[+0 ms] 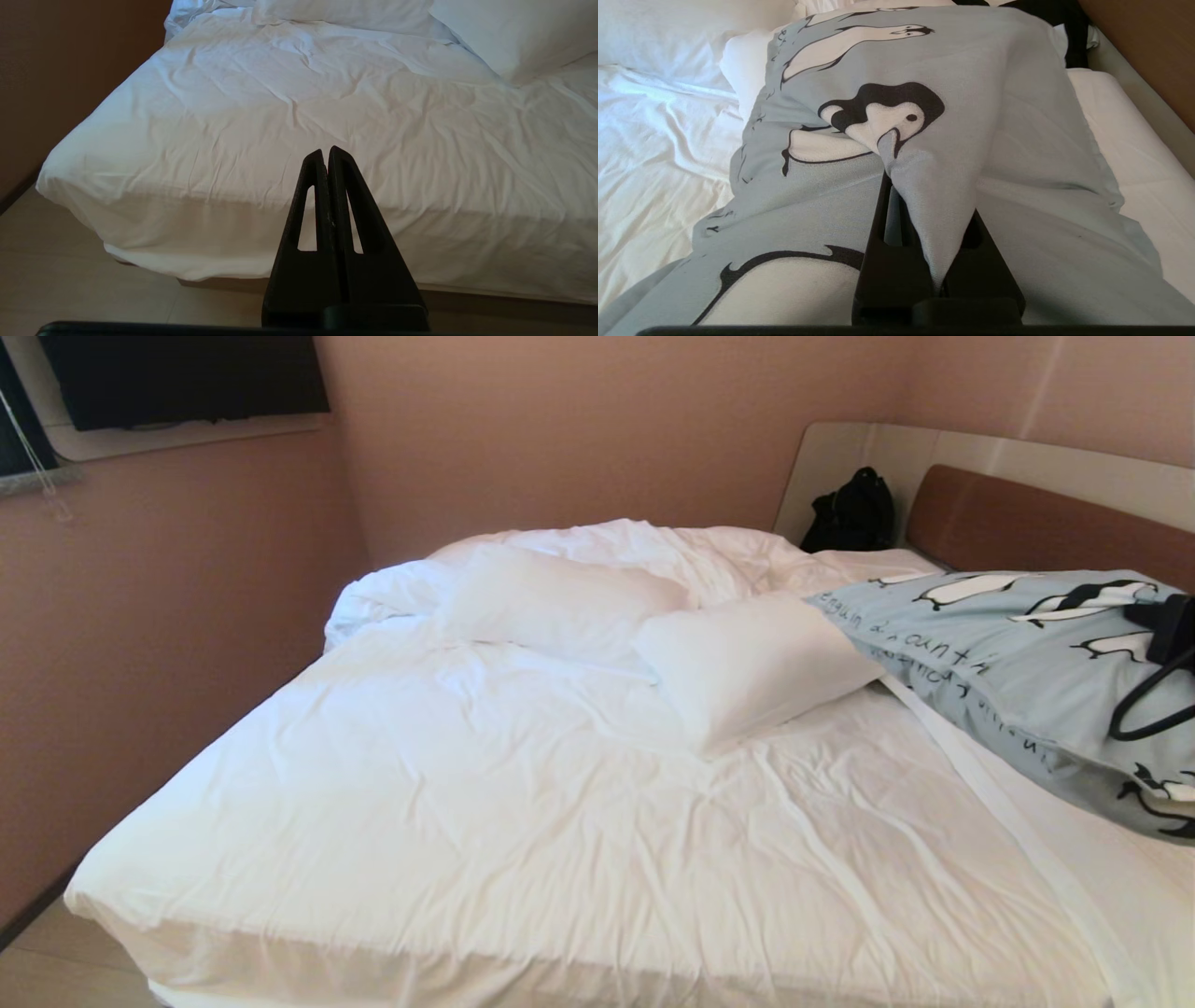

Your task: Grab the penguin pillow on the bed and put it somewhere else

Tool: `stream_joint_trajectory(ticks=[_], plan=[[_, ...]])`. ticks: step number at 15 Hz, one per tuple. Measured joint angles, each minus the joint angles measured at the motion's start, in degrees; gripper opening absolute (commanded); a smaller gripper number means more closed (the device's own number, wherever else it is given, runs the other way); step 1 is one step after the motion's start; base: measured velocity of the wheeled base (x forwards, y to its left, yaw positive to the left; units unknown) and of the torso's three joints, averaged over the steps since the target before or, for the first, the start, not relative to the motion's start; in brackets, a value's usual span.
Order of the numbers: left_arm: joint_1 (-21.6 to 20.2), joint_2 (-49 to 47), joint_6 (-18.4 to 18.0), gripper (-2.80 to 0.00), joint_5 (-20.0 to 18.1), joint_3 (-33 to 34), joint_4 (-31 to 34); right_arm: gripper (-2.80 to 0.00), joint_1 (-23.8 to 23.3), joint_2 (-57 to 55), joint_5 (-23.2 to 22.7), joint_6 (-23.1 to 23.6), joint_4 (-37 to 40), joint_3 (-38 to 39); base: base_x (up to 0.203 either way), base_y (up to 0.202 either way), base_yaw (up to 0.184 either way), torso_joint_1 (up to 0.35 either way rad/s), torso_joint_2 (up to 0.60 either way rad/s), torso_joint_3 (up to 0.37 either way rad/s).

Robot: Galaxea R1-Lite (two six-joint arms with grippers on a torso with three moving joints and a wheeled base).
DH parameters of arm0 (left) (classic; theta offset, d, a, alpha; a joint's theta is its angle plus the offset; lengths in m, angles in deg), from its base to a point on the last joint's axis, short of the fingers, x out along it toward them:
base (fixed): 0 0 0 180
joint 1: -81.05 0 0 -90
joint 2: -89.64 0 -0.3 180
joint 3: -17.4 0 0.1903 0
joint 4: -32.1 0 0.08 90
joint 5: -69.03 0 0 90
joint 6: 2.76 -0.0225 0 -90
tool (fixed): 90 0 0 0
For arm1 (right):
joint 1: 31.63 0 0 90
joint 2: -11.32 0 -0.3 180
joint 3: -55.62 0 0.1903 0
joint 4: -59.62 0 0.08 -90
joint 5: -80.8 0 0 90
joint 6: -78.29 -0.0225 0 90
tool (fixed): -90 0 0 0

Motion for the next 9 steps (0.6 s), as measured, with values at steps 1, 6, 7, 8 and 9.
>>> stream_joint_trajectory(ticks=[1, 6, 7, 8, 9], plan=[[0.0, 0.0, 0.0, -2.8, -0.02, 0.0, 0.0, -2.8, 0.05, 0.14, 0.0, 0.01, 0.01, 0.02, -0.194, 0.0, 0.003, 0.003, 0.01, -0.001], [0.0, 0.0, 0.0, -2.8, 0.02, 0.0, 0.02, -2.8, 0.12, 0.55, 0.02, -0.01, 0.0, 0.07, -0.193, 0.0, 0.0, 0.003, 0.0, 0.002], [0.0, 0.0, 0.0, -2.8, -0.01, -0.01, 0.01, -2.8, 0.11, 0.57, 0.0, 0.01, -0.02, 0.09, -0.187, 0.0, 0.0, 0.001, 0.0, 0.0], [0.0, 0.0, 0.02, -2.8, 0.02, 0.0, 0.0, -2.8, 0.11, 0.57, 0.02, 0.01, -0.02, 0.11, -0.192, 0.0, -0.001, -0.001, 0.0, 0.006], [0.0, 0.0, 0.02, -2.8, 0.02, 0.0, 0.0, -2.8, 0.11, 0.6, 0.05, 0.03, 0.0, 0.11, -0.139, 0.0, 0.003, -0.002, 0.0, 0.002]])
